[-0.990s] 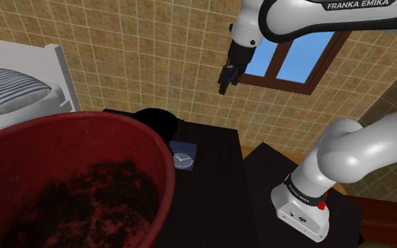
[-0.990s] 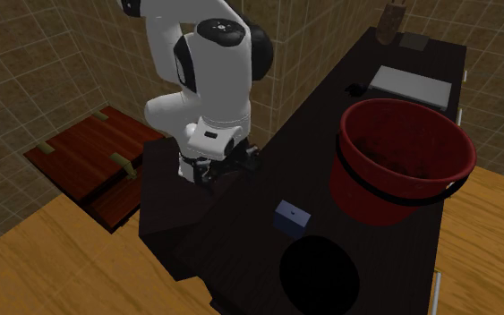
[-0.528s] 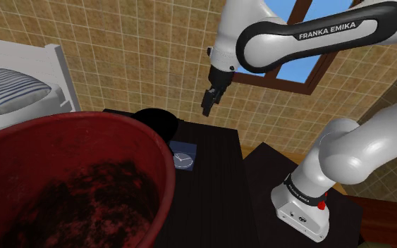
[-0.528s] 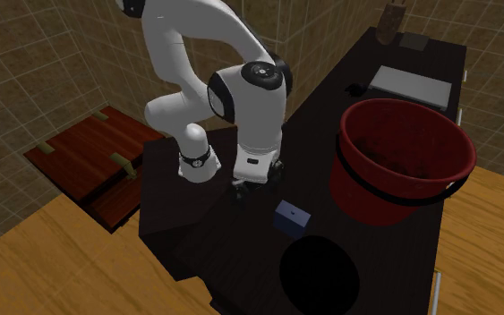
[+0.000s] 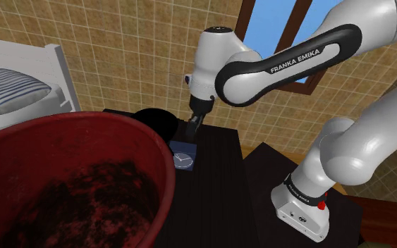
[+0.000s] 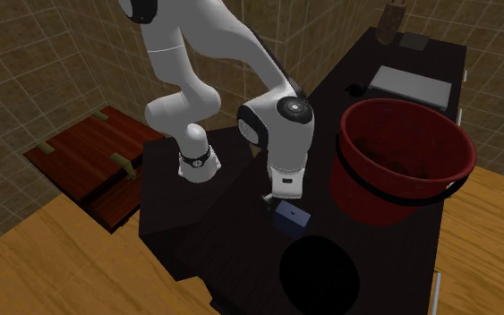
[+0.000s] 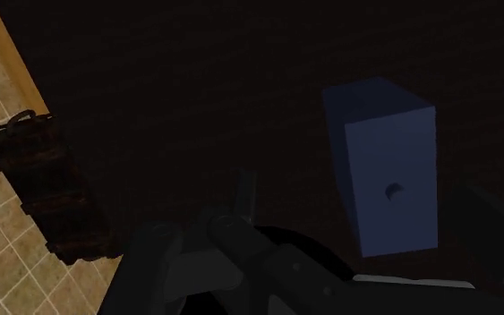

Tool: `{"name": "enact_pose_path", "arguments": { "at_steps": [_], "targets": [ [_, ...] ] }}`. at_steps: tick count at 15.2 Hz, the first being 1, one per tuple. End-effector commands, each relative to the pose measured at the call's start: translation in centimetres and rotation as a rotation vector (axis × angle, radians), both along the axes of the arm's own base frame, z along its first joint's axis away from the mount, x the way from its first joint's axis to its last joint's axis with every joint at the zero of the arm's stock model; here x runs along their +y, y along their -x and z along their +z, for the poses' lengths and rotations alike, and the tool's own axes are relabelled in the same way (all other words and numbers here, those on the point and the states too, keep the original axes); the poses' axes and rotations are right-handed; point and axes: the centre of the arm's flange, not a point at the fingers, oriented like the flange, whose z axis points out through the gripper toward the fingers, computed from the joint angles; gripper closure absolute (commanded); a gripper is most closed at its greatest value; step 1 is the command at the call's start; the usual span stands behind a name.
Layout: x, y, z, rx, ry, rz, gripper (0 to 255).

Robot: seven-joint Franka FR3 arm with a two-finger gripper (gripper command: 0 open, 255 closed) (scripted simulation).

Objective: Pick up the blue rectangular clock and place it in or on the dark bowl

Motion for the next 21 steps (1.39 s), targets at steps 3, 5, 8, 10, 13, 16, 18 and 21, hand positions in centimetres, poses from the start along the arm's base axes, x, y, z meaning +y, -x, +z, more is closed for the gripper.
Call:
{"name": "enact_pose_path", "arguments": {
  "at_steps": [3, 5, 8, 10, 13, 16, 18, 21],
  "targets": [
    [3.7, 0.4, -3.9, 0.016, -0.008, 0.078, 0],
    [3.7, 0.3, -4.9, 0.016, -0.008, 0.078, 0],
    [3.7, 0.3, -6.5, 0.016, -0.008, 0.078, 0],
    [3.7, 0.3, -7.6, 0.016, -0.008, 0.078, 0],
    [3.7, 0.3, -7.9, 0.016, -0.008, 0.078, 0],
    [3.7, 0.3, -7.9, 0.016, -0.008, 0.078, 0],
    [3.7, 0.3, -7.9, 0.016, -0.008, 0.078, 0],
    [3.7, 0.3, -7.9, 0.017, -0.008, 0.078, 255]
  ]
}}
